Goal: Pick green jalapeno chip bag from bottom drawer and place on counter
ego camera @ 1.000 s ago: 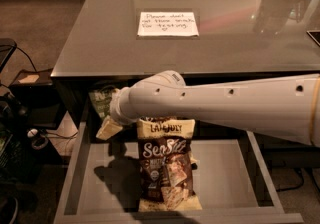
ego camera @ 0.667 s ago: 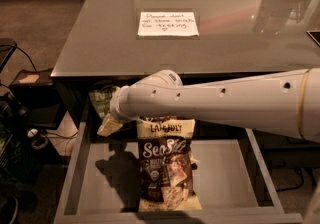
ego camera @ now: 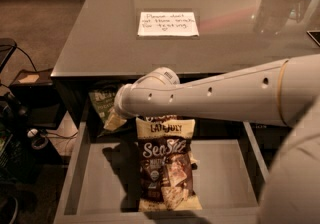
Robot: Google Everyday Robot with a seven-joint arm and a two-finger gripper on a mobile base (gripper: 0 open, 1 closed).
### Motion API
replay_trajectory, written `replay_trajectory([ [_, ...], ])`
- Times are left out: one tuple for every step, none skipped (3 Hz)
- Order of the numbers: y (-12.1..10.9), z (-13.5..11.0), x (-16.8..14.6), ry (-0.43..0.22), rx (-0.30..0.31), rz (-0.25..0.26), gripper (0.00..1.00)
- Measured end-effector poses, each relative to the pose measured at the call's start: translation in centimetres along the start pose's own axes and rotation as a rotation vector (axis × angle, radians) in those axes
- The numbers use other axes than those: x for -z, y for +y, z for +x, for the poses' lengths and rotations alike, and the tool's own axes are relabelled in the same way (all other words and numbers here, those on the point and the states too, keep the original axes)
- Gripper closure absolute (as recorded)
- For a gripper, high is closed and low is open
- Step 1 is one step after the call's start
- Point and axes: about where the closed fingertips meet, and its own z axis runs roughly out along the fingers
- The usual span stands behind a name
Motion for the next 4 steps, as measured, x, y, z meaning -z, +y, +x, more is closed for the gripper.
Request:
replay_trajectory([
  [-1.1, 1.1, -1.2, 0.033, 0.012, 0.019, 0.12],
  [-1.5, 1.7, -2.6, 0.053, 0.021, 0.020, 0.13],
  [-0.7, 1.7, -4.3, 0.054, 0.028, 0.001, 0.14],
  [0.6, 1.1, -5.7, 0.041, 0.035, -0.026, 0.33],
])
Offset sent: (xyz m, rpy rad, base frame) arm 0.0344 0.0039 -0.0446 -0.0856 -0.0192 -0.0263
